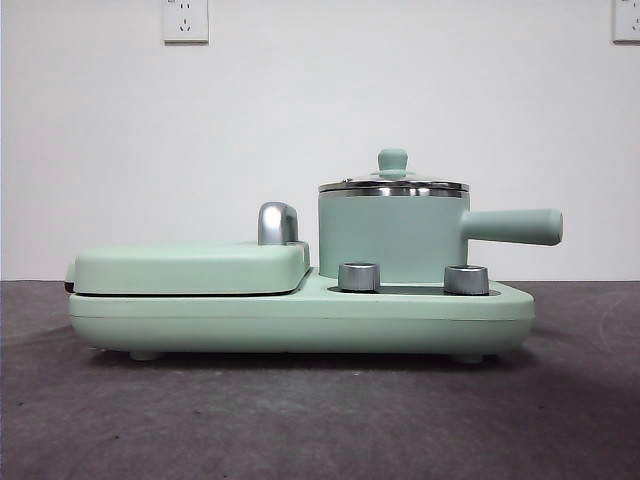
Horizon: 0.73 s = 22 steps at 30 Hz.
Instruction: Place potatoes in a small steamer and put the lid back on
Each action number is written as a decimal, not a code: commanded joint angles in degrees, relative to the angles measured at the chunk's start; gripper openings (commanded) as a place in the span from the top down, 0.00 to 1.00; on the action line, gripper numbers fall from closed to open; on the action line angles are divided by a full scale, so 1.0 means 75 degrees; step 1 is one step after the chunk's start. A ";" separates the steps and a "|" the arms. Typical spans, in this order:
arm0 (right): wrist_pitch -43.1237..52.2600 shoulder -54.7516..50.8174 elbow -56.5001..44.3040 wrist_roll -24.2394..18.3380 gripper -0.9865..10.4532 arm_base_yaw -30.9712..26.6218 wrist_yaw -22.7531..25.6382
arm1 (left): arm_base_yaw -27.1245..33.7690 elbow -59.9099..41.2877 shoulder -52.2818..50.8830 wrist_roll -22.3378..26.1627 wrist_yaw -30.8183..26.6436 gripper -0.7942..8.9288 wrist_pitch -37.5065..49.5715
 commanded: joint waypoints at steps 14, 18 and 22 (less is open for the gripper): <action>0.0096 -0.0006 -0.0026 0.0087 0.90 0.0023 0.0003 | -0.0015 -0.0152 -0.0009 -0.0009 0.0012 0.91 -0.0020; 0.0096 -0.0006 -0.0026 0.0090 0.90 0.0023 0.0003 | -0.0015 -0.0152 -0.0009 -0.0009 0.0012 0.91 -0.0020; 0.0096 -0.0006 -0.0026 0.0087 0.90 0.0023 0.0003 | -0.0015 -0.0152 -0.0009 -0.0009 0.0012 0.91 -0.0020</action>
